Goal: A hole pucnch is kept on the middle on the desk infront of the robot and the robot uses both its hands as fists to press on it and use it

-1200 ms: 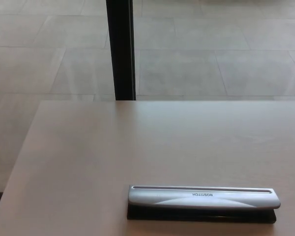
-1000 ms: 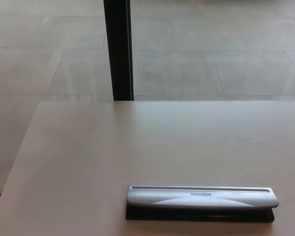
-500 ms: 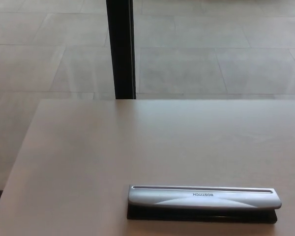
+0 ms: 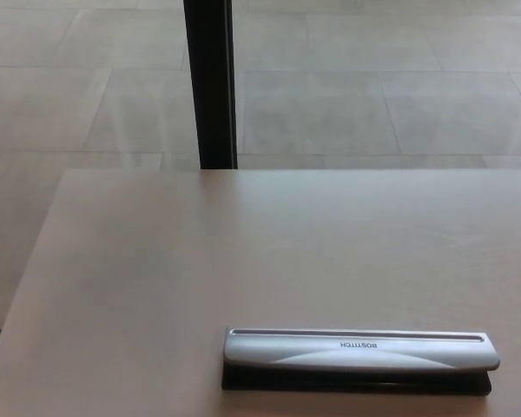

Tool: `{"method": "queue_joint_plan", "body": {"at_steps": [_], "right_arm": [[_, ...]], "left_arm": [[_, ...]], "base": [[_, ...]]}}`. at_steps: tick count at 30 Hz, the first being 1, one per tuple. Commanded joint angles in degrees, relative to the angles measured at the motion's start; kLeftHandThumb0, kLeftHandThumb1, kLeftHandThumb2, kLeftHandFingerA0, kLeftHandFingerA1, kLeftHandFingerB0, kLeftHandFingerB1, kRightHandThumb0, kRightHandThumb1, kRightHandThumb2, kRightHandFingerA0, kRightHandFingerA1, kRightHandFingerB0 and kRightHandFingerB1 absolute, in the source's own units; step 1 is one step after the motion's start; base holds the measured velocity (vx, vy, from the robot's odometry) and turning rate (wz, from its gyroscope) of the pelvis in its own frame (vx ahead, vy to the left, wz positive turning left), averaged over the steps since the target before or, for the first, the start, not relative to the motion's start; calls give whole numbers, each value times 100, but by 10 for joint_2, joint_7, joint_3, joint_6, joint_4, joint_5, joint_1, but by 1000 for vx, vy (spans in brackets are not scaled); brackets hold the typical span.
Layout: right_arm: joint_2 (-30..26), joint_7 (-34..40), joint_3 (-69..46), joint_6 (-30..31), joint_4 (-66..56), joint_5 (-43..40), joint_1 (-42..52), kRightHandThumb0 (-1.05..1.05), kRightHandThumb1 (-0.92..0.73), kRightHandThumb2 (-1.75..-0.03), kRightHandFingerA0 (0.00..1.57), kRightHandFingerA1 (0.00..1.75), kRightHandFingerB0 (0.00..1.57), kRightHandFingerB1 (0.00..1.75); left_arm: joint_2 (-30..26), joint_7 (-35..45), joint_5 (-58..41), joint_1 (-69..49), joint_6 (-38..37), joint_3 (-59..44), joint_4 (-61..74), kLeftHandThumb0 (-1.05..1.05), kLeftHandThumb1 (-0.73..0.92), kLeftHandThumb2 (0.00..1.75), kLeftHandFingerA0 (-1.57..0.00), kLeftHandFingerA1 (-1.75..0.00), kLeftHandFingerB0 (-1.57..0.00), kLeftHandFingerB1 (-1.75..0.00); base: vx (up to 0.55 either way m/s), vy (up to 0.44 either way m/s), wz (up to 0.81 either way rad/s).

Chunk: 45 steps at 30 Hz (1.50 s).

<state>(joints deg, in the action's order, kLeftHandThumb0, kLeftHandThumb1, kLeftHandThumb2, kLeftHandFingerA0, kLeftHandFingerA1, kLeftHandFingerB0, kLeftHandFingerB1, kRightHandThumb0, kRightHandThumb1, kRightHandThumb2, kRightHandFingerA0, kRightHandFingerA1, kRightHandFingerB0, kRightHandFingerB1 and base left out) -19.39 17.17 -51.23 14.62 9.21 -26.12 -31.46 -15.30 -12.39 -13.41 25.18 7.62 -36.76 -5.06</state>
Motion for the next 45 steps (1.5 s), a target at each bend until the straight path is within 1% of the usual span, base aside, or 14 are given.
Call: {"method": "queue_joint_plan", "body": {"at_steps": [1, 3, 4, 6, 7, 12, 13, 15, 22, 24, 26, 29, 38, 45], "right_arm": [[50, -8, 149, 73, -242, -70, -38, -25, -53, -122, 106, 175, 83, 122], [77, -40, 180, 62, -267, -80, -6, -25, -60, -107, 101, 175, 73, 116], [94, -55, 213, 51, -285, -62, 27, -22, -65, -105, 98, 175, 70, 110], [102, -58, 228, 48, -297, -55, 44, -22, -65, -105, 98, 175, 70, 110], [115, -57, 261, 48, -313, -33, 67, -15, -61, -110, 98, 175, 77, 112], [155, -72, 361, 45, -348, -6, 145, -10, -61, -117, 98, 175, 81, 136], [158, -77, 373, 42, -347, -4, 154, -6, -47, -129, 103, 175, 86, 134], [164, -91, 402, 28, -342, 6, 179, -17, -53, -129, 101, 175, 74, 150], [166, -193, 426, -53, -257, -7, 219, -25, -61, -111, 105, 175, 84, 123], [165, -201, 431, -59, -243, -3, 227, -31, -60, -109, 106, 175, 81, 131], [165, -206, 440, -55, -228, 0, 241, -32, -64, -103, 106, 175, 79, 133], [161, -220, 459, -68, -209, 18, 263, -33, -63, -103, 106, 175, 79, 134], [179, -227, 487, -94, -171, 38, 287, -34, -65, -99, 106, 175, 79, 130], [199, -211, 503, -147, -131, 80, 314, -33, -64, -98, 104, 175, 79, 135]], "left_arm": [[82, -46, -77, 92, 72, 102, 227, -19, 73, 91, -79, -175, -60, -115], [99, -14, -64, 73, 75, 149, 244, -10, 54, 118, -86, -171, -72, -125], [131, -19, -78, 68, 94, 177, 264, 0, 57, 124, -123, -143, -85, -114], [146, -23, -83, 64, 105, 189, 276, 0, 57, 124, -123, -143, -85, -114], [166, -19, -65, 49, 108, 225, 285, 1, 59, 126, -98, -175, -71, -154], [255, -11, -27, -21, 72, 324, 268, 0, 72, 115, -86, -175, -76, -144], [271, -5, -25, -34, 61, 344, 252, -1, 68, 111, -87, -175, -73, -143], [295, -6, -22, -47, 54, 365, 239, -3, 65, 115, -91, -175, -75, -143], [358, -25, -20, -86, 76, 426, 226, -10, 63, 121, -89, -175, -68, -160], [366, -35, -12, -100, 74, 448, 223, -10, 64, 119, -89, -175, -66, -161], [374, -49, -2, -117, 71, 476, 201, -18, 73, 98, -86, -175, -60, -134], [379, -73, 8, -131, 74, 506, 170, -21, 75, 93, -85, -175, -57, -128], [362, -90, 6, -153, 36, 552, 110, -25, 79, 93, -84, -175, -49, -168], [382, -123, -1, -202, -18, 565, 37, -27, 79, 92, -86, -175, -50, -163]], "base": [[0, 0, 0], [0, 0, 0], [0, 0, 0], [0, 0, 0], [0, 0, 0], [0, 0, 0], [0, 0, 0], [0, 0, 0], [0, 0, 0], [0, 0, 0], [0, 0, 0], [0, 0, 0], [0, 0, 0], [0, 0, 0]]}}
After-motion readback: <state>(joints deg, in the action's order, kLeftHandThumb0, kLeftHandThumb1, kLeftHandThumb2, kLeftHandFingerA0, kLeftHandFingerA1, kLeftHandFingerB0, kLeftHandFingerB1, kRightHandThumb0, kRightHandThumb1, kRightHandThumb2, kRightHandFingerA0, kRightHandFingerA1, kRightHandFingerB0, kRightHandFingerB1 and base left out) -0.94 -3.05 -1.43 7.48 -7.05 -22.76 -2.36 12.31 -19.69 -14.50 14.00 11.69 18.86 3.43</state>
